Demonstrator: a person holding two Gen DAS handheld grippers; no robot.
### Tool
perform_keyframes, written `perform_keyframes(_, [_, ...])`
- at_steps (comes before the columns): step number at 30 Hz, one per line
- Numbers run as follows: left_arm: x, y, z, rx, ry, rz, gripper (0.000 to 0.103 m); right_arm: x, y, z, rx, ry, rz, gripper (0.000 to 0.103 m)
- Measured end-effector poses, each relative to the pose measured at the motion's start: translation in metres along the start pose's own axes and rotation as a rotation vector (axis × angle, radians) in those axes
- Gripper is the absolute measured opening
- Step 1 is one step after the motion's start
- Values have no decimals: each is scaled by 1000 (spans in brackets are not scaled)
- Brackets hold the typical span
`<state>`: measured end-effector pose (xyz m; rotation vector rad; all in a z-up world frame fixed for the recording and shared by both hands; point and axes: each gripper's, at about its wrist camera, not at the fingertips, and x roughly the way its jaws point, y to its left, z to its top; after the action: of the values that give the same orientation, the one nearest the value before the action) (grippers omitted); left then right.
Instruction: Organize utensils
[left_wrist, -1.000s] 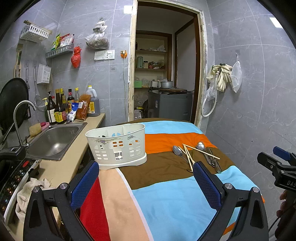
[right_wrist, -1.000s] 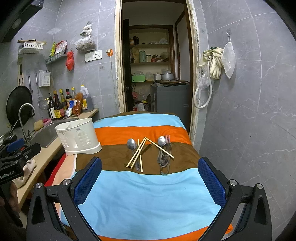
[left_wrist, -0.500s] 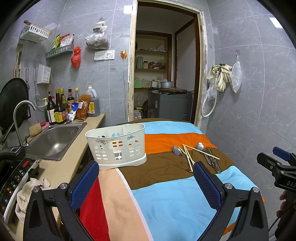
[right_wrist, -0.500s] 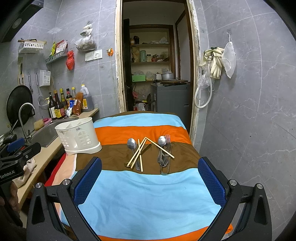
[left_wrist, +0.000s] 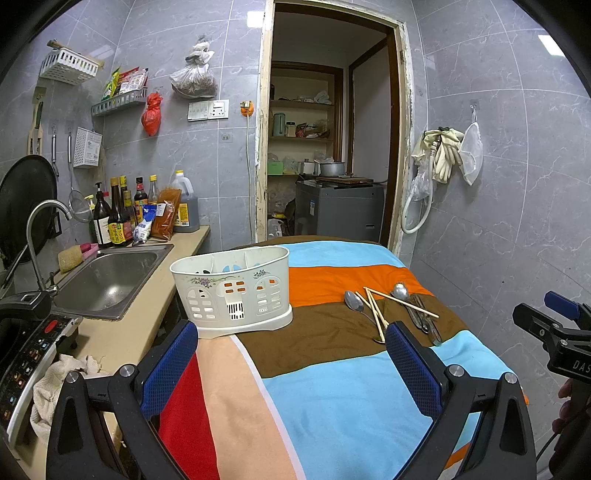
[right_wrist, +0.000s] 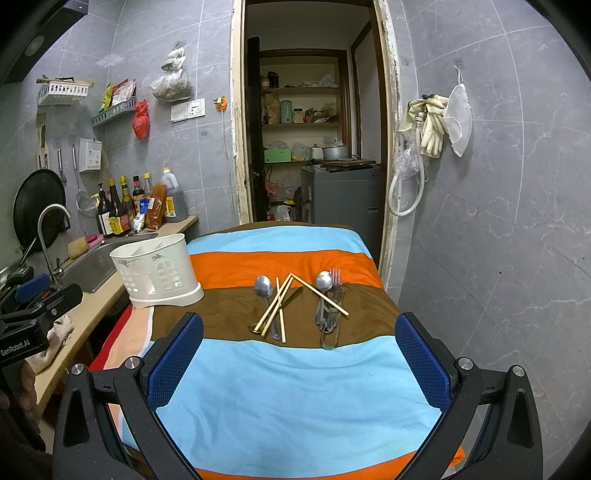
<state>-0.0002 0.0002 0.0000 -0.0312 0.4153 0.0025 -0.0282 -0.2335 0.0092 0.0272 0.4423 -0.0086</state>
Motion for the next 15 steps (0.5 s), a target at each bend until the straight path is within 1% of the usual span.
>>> perform_keyframes(15, [0,0,0,0,0,0,102,0,1,0,-1,0,-1,102])
